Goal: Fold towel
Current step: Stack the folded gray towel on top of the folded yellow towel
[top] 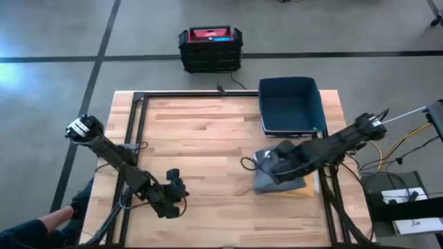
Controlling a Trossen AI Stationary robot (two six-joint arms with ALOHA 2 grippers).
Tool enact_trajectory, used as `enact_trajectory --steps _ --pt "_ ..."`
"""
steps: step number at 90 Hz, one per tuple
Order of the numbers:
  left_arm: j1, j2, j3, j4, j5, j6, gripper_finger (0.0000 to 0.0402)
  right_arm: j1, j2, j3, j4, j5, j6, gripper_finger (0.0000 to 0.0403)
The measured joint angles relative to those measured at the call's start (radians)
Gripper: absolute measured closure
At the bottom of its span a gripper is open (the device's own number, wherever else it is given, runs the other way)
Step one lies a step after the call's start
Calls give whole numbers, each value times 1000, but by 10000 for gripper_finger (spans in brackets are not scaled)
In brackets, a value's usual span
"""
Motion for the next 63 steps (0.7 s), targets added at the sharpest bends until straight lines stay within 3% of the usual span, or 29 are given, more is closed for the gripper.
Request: enact_trajectory --steps 19,37,63 --pt "0 0 0 4 0 0 402 66 -64 -148 1 28 152 385" --pt "0 0 0 7 0 0 402 79 -63 -311 67 21 189 372" --pt "0 0 0 13 0 0 402 78 -56 -464 142 -151 203 317"
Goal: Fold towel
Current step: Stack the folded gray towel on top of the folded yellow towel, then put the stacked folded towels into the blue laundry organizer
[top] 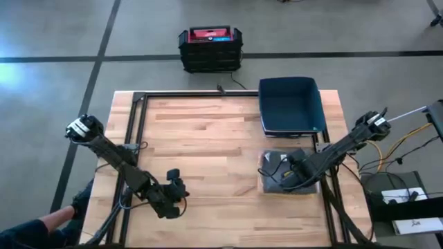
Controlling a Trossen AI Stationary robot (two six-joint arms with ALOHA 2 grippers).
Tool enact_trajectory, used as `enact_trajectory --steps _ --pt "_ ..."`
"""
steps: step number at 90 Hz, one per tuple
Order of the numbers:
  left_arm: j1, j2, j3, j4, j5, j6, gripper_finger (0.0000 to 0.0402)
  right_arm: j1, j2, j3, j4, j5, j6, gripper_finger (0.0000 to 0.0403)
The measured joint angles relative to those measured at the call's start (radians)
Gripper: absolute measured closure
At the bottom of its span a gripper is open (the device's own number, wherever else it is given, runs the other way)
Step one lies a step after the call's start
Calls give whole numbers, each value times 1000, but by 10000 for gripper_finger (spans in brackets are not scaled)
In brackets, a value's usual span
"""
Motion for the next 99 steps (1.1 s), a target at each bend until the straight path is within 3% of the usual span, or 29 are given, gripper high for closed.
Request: enact_trajectory --steps 11,30,51,65,78,86,99 --pt "0 0 0 1 0 0 402 0 -9 29 -32 -33 -45 268" --pt "0 0 0 14 0 0 402 2 -34 171 -141 49 -112 180" --pt "0 0 0 14 0 0 402 95 -79 124 -85 76 -107 144" --pt "0 0 0 14 -2 5 402 209 -73 47 36 98 -293 163" --pt "0 0 0 14 -5 7 402 255 -71 -47 27 102 -288 203" --pt "0 0 0 14 -19 8 402 244 -71 -130 81 90 -240 246" --pt "0 0 0 14 -27 8 402 213 -71 -264 342 75 -268 344"
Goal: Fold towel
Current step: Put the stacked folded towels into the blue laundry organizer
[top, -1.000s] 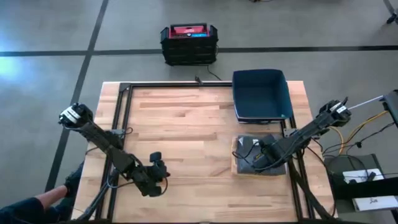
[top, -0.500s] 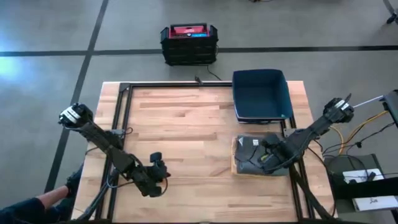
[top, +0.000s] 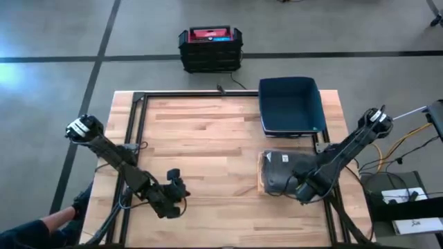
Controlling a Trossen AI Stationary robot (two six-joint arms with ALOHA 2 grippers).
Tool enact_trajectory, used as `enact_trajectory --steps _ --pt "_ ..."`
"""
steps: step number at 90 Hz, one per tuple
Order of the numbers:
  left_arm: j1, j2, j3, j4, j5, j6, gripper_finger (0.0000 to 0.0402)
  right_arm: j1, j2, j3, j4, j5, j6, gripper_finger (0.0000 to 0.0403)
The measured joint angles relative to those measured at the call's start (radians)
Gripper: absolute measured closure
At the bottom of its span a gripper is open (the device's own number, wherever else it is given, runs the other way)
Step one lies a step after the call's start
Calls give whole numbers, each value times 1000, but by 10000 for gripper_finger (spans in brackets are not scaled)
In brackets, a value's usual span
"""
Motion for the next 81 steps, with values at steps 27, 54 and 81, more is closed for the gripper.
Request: enact_trajectory --steps 27,54,81 --pt "0 0 0 0 0 1 402 -89 54 -52 142 34 -64 389" --pt "0 0 0 0 0 4 402 -226 145 29 428 154 -314 402" --pt "0 -1 2 -1 27 4 402 -391 376 211 680 132 -606 402"
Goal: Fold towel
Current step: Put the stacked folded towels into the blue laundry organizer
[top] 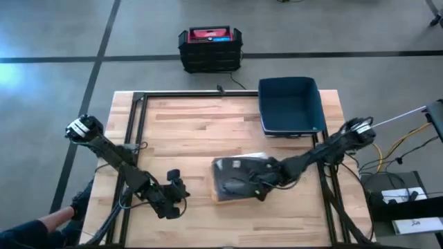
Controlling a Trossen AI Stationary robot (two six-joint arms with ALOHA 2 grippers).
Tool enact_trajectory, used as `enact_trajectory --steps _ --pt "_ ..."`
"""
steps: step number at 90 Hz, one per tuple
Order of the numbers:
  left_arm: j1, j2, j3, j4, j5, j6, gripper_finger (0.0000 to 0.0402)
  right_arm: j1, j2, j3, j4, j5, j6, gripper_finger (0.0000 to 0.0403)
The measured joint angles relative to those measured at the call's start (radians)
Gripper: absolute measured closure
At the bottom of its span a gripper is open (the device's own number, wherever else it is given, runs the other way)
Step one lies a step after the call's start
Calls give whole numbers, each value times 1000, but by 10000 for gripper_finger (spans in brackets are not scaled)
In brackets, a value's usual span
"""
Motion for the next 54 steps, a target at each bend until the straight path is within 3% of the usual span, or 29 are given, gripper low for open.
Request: enact_trajectory --steps 16,26,40,54 --pt "-1 -23 72 -124 36 -21 402 -52 25 170 -117 -17 -111 395" --pt "-4 -41 161 -280 57 -70 402 -55 -30 272 -241 -11 -94 367" --pt "-4 -52 297 -430 30 -66 402 -32 -135 346 -459 10 -30 285" --pt "40 -52 345 -401 -72 57 402 -1 -292 290 -535 125 133 186"
